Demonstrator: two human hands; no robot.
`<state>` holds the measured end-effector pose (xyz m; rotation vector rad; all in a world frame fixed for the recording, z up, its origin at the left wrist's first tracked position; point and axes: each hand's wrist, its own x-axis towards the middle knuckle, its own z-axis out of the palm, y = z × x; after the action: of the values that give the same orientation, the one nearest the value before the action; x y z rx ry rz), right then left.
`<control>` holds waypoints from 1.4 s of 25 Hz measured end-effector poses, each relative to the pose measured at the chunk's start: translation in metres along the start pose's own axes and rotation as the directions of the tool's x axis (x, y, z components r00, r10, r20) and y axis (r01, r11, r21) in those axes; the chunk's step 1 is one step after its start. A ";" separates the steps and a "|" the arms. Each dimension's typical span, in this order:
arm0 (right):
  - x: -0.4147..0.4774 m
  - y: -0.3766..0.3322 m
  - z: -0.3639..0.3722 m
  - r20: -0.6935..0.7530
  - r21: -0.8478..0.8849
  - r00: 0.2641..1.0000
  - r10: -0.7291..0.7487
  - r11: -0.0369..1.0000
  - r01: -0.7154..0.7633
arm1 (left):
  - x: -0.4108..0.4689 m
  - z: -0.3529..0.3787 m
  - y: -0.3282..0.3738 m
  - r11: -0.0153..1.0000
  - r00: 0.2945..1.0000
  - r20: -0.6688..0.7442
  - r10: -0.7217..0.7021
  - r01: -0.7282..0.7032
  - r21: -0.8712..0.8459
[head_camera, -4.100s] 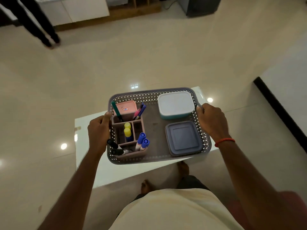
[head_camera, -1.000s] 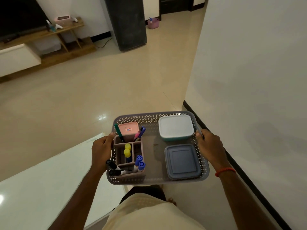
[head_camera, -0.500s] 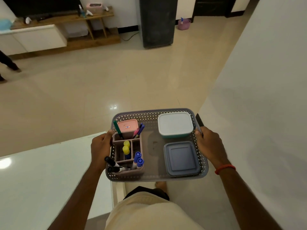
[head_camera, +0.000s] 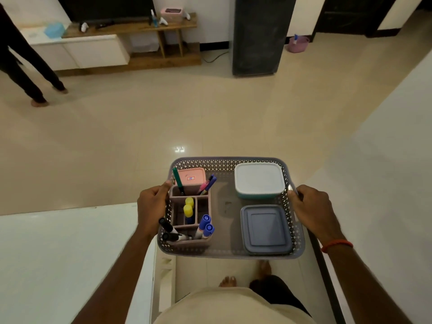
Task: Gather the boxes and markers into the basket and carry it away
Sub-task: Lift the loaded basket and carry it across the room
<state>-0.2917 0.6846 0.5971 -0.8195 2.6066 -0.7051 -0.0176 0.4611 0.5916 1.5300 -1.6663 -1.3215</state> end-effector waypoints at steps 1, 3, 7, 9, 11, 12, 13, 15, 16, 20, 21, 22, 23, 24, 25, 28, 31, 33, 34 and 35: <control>0.016 -0.001 0.000 0.008 0.019 1.000 0.007 1.000 -0.008 | 0.007 0.005 0.004 1.000 1.000 -0.012 -0.006 0.006 0.000; 0.051 -0.003 0.000 0.036 0.076 0.999 0.039 0.996 -0.042 | 0.023 0.017 0.012 0.999 0.999 -0.047 -0.026 0.026 0.018; 0.125 -0.010 -0.001 0.084 0.101 0.996 0.022 0.994 -0.030 | 0.064 0.050 0.029 0.997 0.993 -0.109 -0.041 0.047 0.059; 0.159 -0.016 -0.006 0.106 0.094 0.994 -0.007 0.996 -0.003 | 0.085 0.065 0.039 0.997 0.991 -0.129 -0.042 0.050 0.066; 0.192 -0.019 -0.011 0.132 0.078 0.990 -0.040 0.997 0.030 | 0.104 0.079 0.051 0.993 0.987 -0.153 -0.050 0.065 0.094; 0.210 -0.021 -0.013 0.145 0.069 0.987 -0.062 0.996 0.053 | 0.113 0.086 0.059 0.992 0.984 -0.168 -0.056 0.074 0.103; 0.226 -0.023 -0.014 0.158 0.063 0.984 -0.084 0.995 0.075 | 0.121 0.092 0.065 0.991 0.981 -0.183 -0.061 0.082 0.107; 0.258 -0.031 -0.015 0.168 0.058 0.977 -0.134 0.990 0.126 | 0.133 0.104 0.076 0.990 0.973 -0.220 -0.067 0.093 0.109; 0.272 -0.035 -0.015 0.173 0.063 0.973 -0.152 0.988 0.143 | 0.138 0.108 0.079 0.988 0.968 -0.240 -0.072 0.102 0.112; 0.324 -0.058 -0.013 0.215 0.078 0.954 -0.209 0.977 0.197 | 0.160 0.116 0.087 0.987 0.947 -0.299 -0.119 0.145 0.065; 0.336 -0.064 -0.010 0.228 0.077 0.948 -0.224 0.974 0.212 | 0.167 0.117 0.088 0.986 0.938 -0.319 -0.132 0.157 0.051; 0.350 -0.073 -0.006 0.245 0.075 0.938 -0.245 0.969 0.234 | 0.176 0.119 0.089 0.985 0.927 -0.344 -0.145 0.168 0.036; 0.363 -0.080 -0.002 0.261 0.075 0.930 -0.260 0.966 0.249 | 0.184 0.120 0.089 0.984 0.919 -0.362 -0.156 0.176 0.023; 0.375 -0.089 0.002 0.275 0.076 0.922 -0.272 0.962 0.261 | 0.192 0.121 0.089 0.983 0.913 -0.374 -0.166 0.183 0.008; 0.388 -0.098 0.007 0.288 0.076 0.914 -0.284 0.959 0.274 | 0.202 0.123 0.088 0.982 0.905 -0.386 -0.178 0.189 -0.008; 0.428 -0.126 0.020 0.336 0.053 0.879 -0.337 0.939 0.340 | 0.237 0.124 0.087 0.974 0.876 -0.428 -0.223 0.221 -0.054; 0.464 -0.158 0.033 0.390 0.036 0.843 -0.371 0.921 0.389 | 0.270 0.122 0.090 0.964 0.840 -0.472 -0.267 0.241 -0.115; 0.488 -0.181 0.040 0.416 0.023 0.820 -0.393 0.906 0.423 | 0.289 0.117 0.091 0.960 0.822 -0.495 -0.280 0.248 -0.130; 0.498 -0.193 0.044 0.426 0.020 0.808 -0.407 0.897 0.441 | 0.296 0.115 0.093 0.959 0.820 -0.498 -0.283 0.249 -0.135; 0.508 -0.205 0.048 0.432 0.021 0.797 -0.422 0.888 0.459 | 0.305 0.112 0.095 0.958 0.814 -0.505 -0.288 0.249 -0.145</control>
<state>-0.5783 0.2158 0.5924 -1.4591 2.0722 -0.4542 -0.2265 0.1966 0.5614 1.9209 -1.0757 -0.9507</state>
